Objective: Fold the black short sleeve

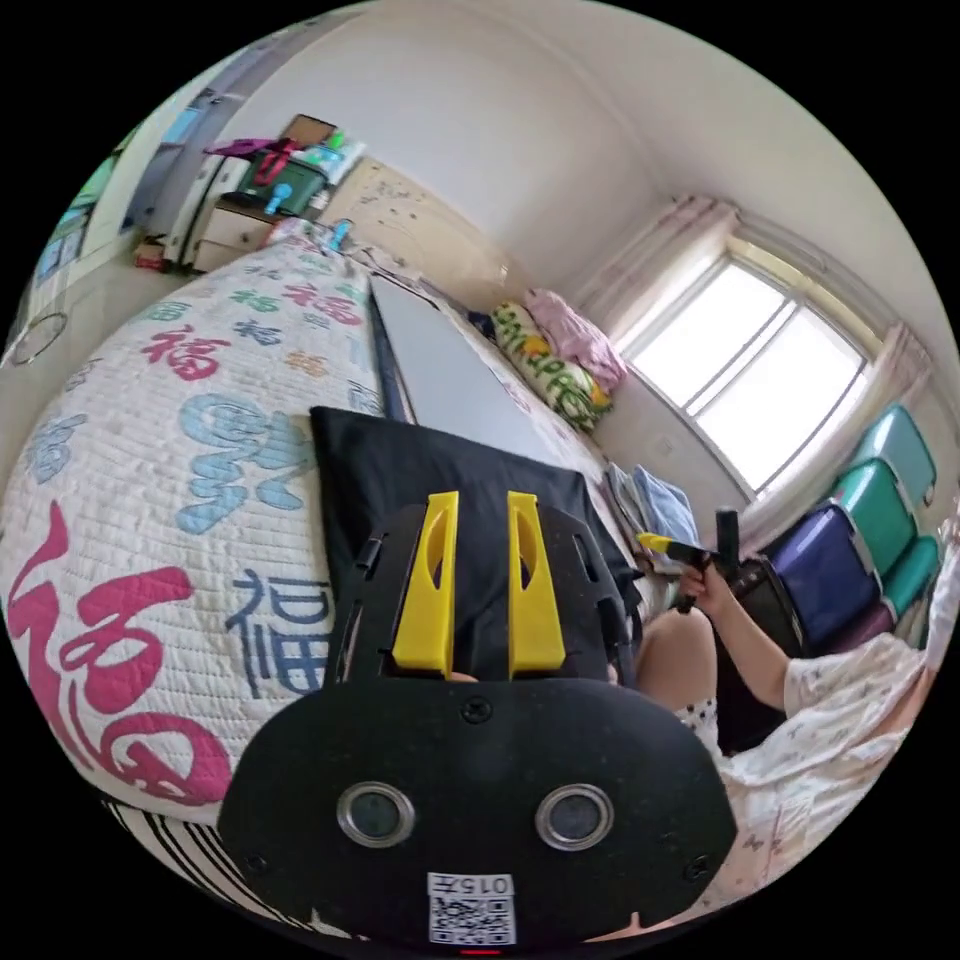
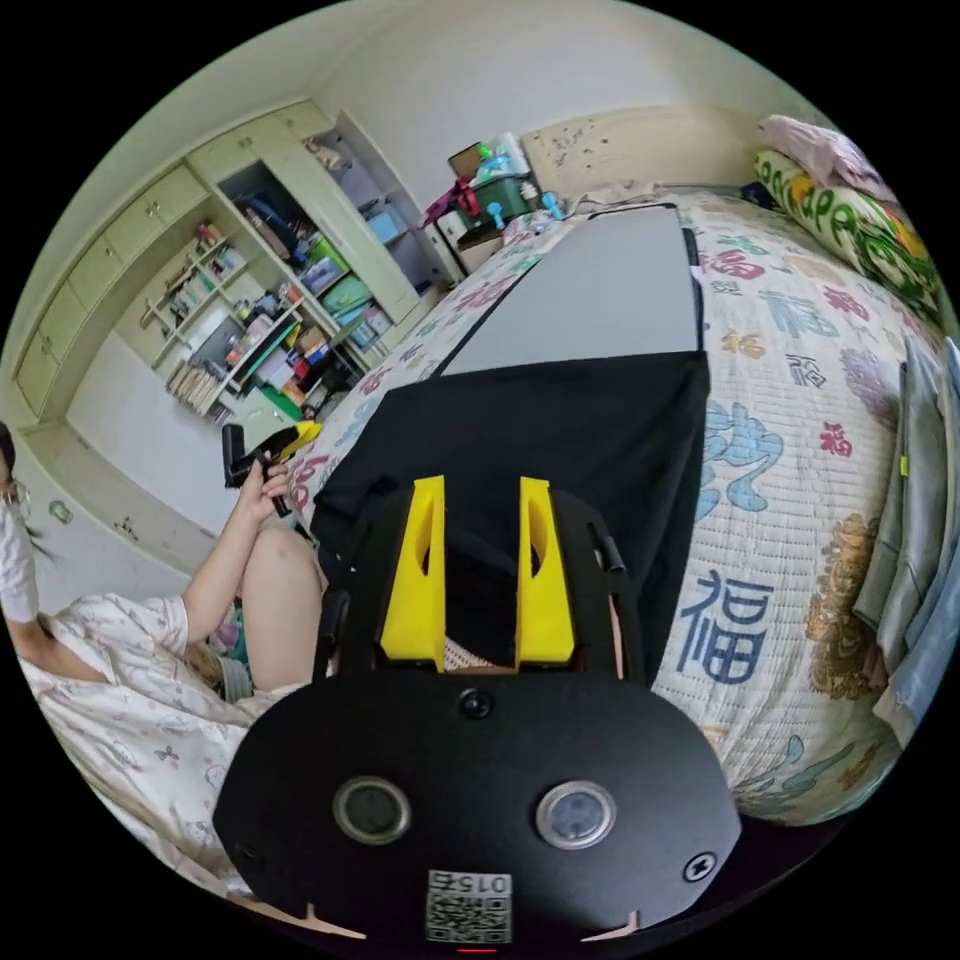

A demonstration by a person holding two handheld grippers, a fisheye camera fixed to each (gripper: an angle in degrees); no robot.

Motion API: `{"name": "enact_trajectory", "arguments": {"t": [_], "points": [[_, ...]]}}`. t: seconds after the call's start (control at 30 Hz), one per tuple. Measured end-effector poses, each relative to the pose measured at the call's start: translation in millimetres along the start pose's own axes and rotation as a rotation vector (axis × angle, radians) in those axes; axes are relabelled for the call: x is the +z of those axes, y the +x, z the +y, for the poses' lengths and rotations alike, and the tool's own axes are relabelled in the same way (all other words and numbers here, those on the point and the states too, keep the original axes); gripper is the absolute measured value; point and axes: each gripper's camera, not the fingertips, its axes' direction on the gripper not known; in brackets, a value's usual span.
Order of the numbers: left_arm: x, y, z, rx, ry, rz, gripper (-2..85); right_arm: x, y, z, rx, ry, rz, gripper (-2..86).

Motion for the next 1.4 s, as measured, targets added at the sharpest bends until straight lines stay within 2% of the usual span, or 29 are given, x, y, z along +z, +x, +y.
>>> {"name": "enact_trajectory", "arguments": {"t": [0.1, 0.3, 0.47, 0.53, 0.67, 0.97, 1.13, 1.27, 1.4], "points": [[0, -7, -35, -0.113, 0.018, -0.135, 9.3, -24, 37, -35, 0.111, 0.098, 0.007, 10.9], [52, -48, -99, -0.312, 0.001, -0.099, 10.9, -13, 112, -112, 0.296, 0.179, 0.041, 11.3], [97, -55, -123, -0.288, -0.102, -0.200, 11.5, 15, 161, -159, 0.366, 0.157, 0.074, 12.6], [115, -51, -135, -0.255, -0.123, -0.172, 11.4, 25, 173, -167, 0.366, 0.148, 0.099, 12.7], [135, -33, -157, -0.193, -0.192, -0.299, 9.6, 31, 192, -174, 0.368, 0.172, 0.077, 10.9], [107, -26, -186, -0.170, -0.180, -0.202, 0.9, 10, 210, -222, 0.330, 0.110, 0.064, 8.5], [88, -22, -200, -0.162, -0.154, -0.134, 0.2, 8, 214, -235, 0.312, 0.057, 0.083, 1.0], [74, -35, -207, -0.226, -0.118, -0.039, 0.0, -6, 217, -235, 0.341, 0.139, 0.011, -0.2], [68, -41, -215, -0.249, -0.122, -0.036, 0.0, -26, 227, -229, 0.364, 0.195, 0.060, 0.4]]}}
